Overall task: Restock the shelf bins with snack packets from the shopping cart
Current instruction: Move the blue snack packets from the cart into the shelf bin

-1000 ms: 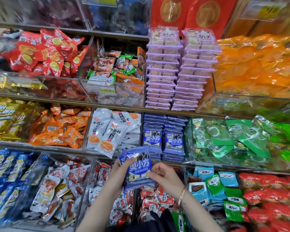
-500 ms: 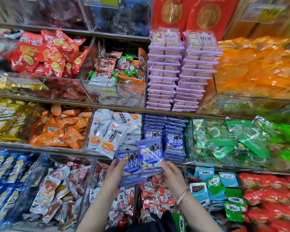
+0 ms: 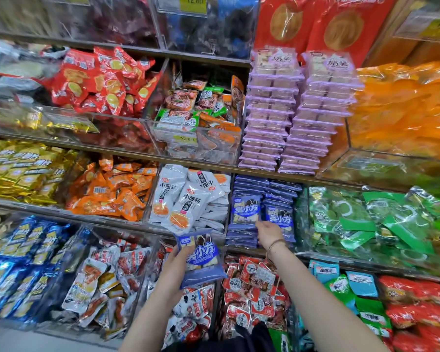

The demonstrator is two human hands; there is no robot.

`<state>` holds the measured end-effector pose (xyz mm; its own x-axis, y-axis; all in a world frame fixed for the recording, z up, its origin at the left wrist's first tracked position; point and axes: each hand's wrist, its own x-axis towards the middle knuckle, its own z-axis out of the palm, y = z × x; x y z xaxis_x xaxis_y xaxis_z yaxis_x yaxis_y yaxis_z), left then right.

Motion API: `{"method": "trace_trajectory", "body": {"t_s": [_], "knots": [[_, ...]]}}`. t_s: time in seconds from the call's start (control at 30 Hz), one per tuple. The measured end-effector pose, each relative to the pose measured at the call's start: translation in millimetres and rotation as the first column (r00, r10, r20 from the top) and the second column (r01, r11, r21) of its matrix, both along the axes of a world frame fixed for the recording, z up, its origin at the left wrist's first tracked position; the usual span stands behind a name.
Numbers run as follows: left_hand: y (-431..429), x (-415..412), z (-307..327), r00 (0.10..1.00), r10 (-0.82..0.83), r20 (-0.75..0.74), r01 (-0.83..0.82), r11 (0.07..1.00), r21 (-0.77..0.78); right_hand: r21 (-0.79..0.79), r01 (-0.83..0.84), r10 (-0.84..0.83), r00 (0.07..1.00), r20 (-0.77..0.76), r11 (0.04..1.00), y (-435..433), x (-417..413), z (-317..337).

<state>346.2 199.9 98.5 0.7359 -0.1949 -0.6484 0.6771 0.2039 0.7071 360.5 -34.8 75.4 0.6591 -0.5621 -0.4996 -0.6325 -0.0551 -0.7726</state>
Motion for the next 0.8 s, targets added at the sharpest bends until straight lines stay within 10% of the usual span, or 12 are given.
{"method": "trace_trajectory", "body": {"t_s": [0.1, 0.4, 0.57, 0.7, 0.8], "knots": [[-0.3, 1.0, -0.5, 1.0, 0.001, -0.003, -0.001, 1.0, 0.005, -0.278, -0.154, 0.146, 0.988, -0.048, 0.948, 0.0, -0.2, -4.7], [-15.0, 2.8, -2.9, 0.997, -0.073, 0.034, 0.075, 0.996, -0.041, -0.279, -0.078, 0.13, 0.976, 0.173, 0.957, 11.1, -46.2, 10.9], [-43.4, 3.7, 4.0, 0.985, -0.162, 0.066, 0.164, 0.986, -0.034, 0.154, -0.41, 0.38, 0.905, 0.191, 0.899, 33.9, -101.5, 19.9], [-68.1, 3.5, 8.8, 0.858, -0.415, 0.302, 0.318, 0.892, 0.322, 0.49, -0.126, -0.023, 0.958, 0.287, 0.863, 27.6, -113.5, 15.8], [-73.4, 12.2, 7.6, 0.59, -0.575, 0.567, 0.029, 0.717, 0.696, 0.614, 0.031, -0.254, 0.926, 0.279, 0.788, 8.2, -107.3, 16.8]]}}
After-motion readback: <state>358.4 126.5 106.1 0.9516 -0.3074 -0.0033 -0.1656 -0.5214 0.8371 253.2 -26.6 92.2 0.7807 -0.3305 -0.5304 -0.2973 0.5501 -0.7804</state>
